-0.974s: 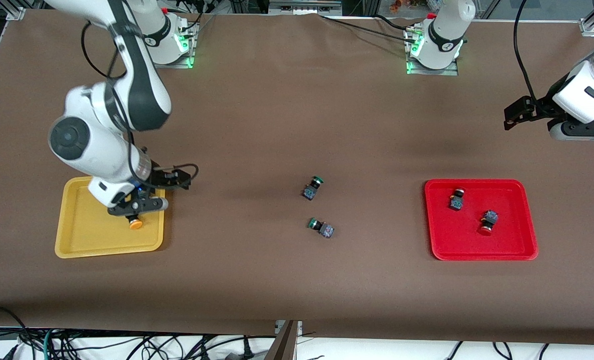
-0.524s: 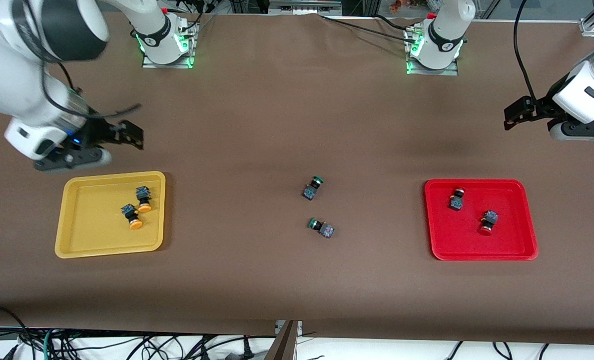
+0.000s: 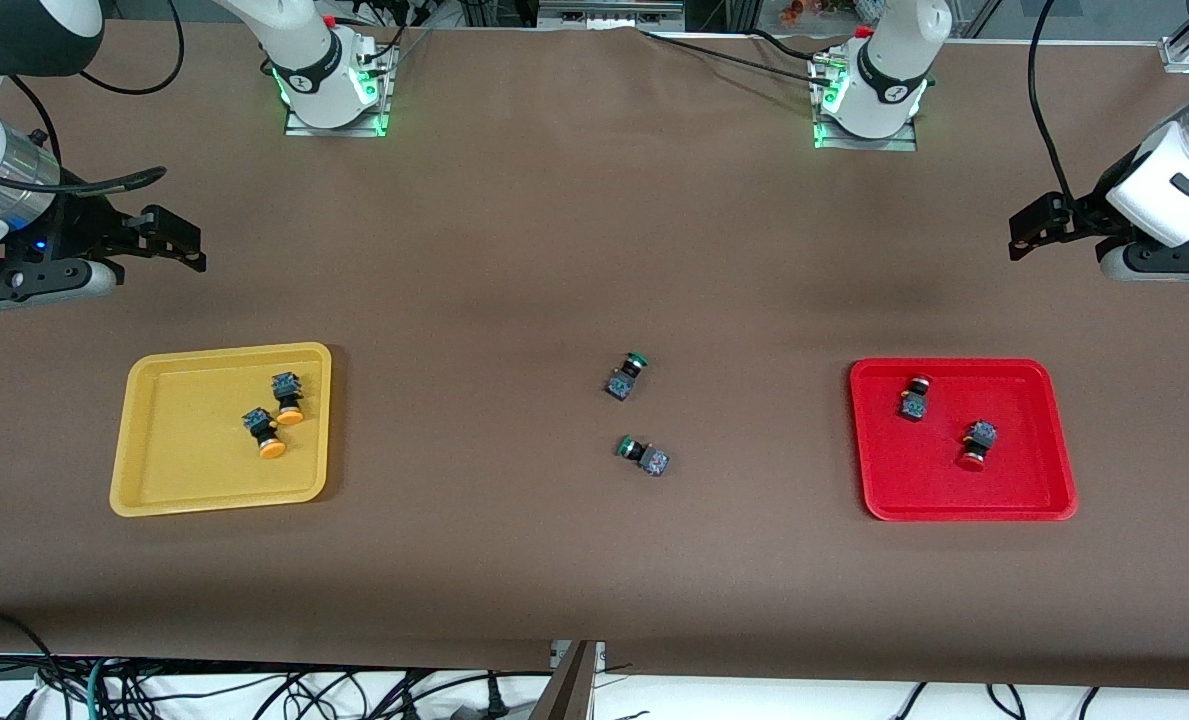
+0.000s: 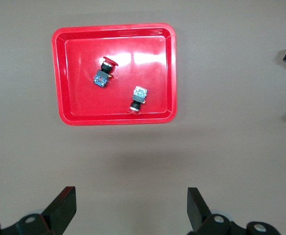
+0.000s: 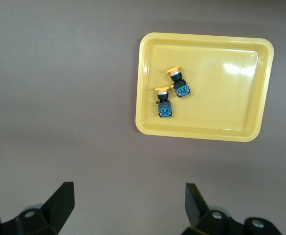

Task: Place red and yellow buttons in trays

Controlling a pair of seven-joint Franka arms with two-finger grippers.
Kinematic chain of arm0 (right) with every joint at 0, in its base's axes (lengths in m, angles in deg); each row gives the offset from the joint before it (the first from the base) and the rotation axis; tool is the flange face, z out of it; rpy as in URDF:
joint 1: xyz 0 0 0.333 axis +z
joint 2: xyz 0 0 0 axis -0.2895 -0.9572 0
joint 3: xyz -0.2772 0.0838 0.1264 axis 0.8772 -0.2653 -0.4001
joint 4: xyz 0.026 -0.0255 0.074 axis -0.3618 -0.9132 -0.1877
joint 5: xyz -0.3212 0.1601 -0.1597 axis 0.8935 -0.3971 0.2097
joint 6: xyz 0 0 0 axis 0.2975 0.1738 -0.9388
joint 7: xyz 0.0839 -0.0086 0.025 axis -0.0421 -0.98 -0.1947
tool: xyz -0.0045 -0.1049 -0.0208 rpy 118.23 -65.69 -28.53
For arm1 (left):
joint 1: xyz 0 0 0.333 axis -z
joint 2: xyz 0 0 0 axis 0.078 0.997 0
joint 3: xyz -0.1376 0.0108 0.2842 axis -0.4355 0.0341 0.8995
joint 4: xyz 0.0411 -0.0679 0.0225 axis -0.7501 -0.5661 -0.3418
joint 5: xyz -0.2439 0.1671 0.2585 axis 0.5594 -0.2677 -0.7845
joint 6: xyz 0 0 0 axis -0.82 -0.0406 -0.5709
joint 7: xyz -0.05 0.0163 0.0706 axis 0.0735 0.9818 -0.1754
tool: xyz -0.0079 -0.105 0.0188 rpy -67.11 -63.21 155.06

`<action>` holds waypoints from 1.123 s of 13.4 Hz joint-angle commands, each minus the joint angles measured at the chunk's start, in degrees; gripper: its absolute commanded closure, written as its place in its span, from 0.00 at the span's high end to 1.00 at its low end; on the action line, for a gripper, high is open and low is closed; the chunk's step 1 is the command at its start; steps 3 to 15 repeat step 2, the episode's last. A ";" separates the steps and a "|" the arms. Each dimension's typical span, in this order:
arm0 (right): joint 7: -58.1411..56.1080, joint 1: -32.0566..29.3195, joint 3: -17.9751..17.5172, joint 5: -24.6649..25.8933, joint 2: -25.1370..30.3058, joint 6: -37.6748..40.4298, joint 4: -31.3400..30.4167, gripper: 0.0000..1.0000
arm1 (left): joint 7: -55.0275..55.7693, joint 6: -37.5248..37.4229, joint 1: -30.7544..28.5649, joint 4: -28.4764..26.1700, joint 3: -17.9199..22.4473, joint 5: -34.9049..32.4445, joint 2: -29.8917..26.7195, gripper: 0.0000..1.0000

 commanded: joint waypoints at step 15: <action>0.44 -1.09 -1.49 1.27 -0.10 0.54 1.62 1.00 | -0.41 -1.31 -0.03 1.90 0.20 1.78 0.96 1.00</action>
